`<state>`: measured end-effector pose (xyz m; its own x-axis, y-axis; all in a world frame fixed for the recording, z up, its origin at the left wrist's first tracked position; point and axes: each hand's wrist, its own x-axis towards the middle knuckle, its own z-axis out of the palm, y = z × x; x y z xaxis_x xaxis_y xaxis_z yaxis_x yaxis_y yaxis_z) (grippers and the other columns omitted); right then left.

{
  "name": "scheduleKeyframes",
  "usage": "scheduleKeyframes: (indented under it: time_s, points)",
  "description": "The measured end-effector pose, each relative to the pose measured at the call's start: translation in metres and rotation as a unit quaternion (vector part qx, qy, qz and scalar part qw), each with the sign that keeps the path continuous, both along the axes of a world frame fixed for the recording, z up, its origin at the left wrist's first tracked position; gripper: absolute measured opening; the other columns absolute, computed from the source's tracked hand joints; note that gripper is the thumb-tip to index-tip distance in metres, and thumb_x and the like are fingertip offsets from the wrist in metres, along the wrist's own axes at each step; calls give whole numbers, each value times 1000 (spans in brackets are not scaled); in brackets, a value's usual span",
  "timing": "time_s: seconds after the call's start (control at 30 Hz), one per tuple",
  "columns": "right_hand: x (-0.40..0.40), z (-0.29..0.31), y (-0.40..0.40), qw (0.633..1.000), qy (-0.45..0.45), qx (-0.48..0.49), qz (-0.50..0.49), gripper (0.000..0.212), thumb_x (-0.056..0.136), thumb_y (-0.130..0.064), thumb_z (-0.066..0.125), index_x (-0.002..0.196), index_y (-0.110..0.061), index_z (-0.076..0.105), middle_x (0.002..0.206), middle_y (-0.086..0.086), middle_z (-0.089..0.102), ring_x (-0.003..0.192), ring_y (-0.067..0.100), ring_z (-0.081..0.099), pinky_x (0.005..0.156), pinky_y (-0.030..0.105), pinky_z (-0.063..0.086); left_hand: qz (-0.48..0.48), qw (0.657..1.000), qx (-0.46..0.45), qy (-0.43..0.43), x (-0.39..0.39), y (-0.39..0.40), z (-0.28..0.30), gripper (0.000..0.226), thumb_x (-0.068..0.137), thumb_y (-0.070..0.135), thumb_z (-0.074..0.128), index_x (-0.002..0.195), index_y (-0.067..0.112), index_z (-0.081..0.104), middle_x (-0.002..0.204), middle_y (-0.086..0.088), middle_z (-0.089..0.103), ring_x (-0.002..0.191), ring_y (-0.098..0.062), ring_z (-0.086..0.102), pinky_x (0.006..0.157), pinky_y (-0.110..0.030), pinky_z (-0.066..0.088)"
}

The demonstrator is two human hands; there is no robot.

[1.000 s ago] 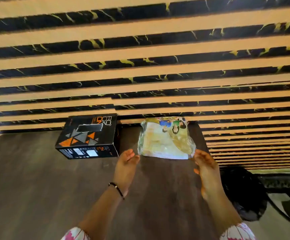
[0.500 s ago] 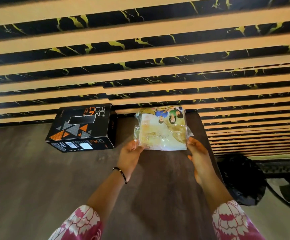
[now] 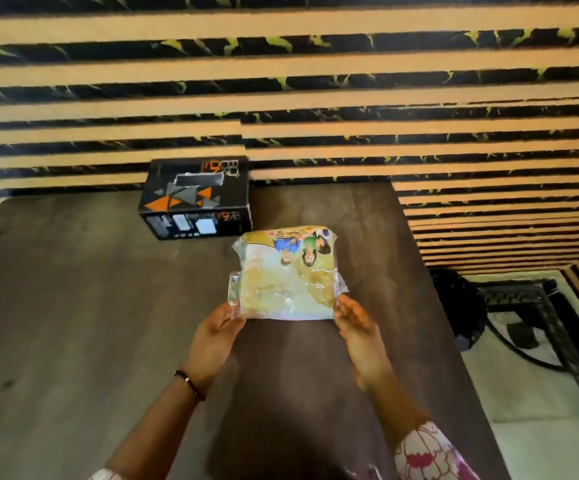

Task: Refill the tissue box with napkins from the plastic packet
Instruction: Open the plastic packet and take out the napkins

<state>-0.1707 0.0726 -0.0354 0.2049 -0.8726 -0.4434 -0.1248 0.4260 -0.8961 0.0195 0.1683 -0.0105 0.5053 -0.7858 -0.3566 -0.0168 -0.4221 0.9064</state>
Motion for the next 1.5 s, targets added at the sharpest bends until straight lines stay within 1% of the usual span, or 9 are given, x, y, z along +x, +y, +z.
scheduleKeyframes:
  time_s: [0.1,0.23,0.43,0.57,0.73,0.87,1.03,1.17,1.5]
  points:
    - [10,5,47,999,29,-26,34,37,88,-5,56,125,-7,53,120,2,57,108,13,54,96,23,45,6,1000,1,-8,13,50,5,16,92,10,51,93,23,60,90,14,61,81,3,59,66,0,42]
    - [23,4,93,994,66,-68,46,37,87,1,56,124,0,54,117,3,58,106,13,54,74,-3,42,-22,998,26,44,39,111,0,22,91,12,53,110,9,61,108,-1,65,103,-14,59,83,-15,46]
    - [46,-3,150,995,75,-69,22,30,88,0,54,117,-6,59,118,10,64,104,15,60,90,23,47,-84,995,27,52,71,187,-10,21,90,10,52,108,7,63,101,2,67,93,-2,61,74,-7,47]
    - [55,9,165,989,111,-92,-17,30,89,-1,53,117,-8,57,117,12,63,93,12,60,79,20,49,-200,979,40,24,90,205,-6,26,91,23,54,113,12,59,106,5,66,96,-2,61,84,-11,45]
    - [75,39,175,912,262,-315,9,32,85,0,53,115,-9,59,110,9,59,91,7,46,74,2,33,-227,946,-1,-233,110,186,15,66,73,62,37,122,21,51,116,3,66,102,-10,62,90,-32,48]
    - [106,55,171,864,300,-392,99,31,79,-11,52,107,-16,66,108,4,65,101,25,55,85,27,39,-276,884,-57,-373,103,149,26,71,76,59,29,130,16,46,134,-3,53,123,-21,48,101,-28,36]
    - [128,42,143,778,482,-302,266,46,82,-34,45,126,-24,52,131,4,55,125,26,43,113,40,25,-399,798,-3,-451,84,109,14,76,77,53,36,141,15,27,153,-6,25,142,-21,19,116,-38,16]
    - [127,33,131,736,534,-285,301,44,87,-35,46,129,-22,48,134,4,50,127,25,41,114,41,18,-411,784,92,-456,76,99,1,80,85,53,46,146,16,8,158,-1,2,145,-18,-3,114,-55,-6]
    - [133,34,125,819,471,-215,249,29,85,-17,47,106,-30,62,111,-1,63,116,19,38,92,36,21,-375,804,129,-443,77,96,-11,80,81,64,45,145,28,13,157,9,8,145,-11,0,102,-65,-22]
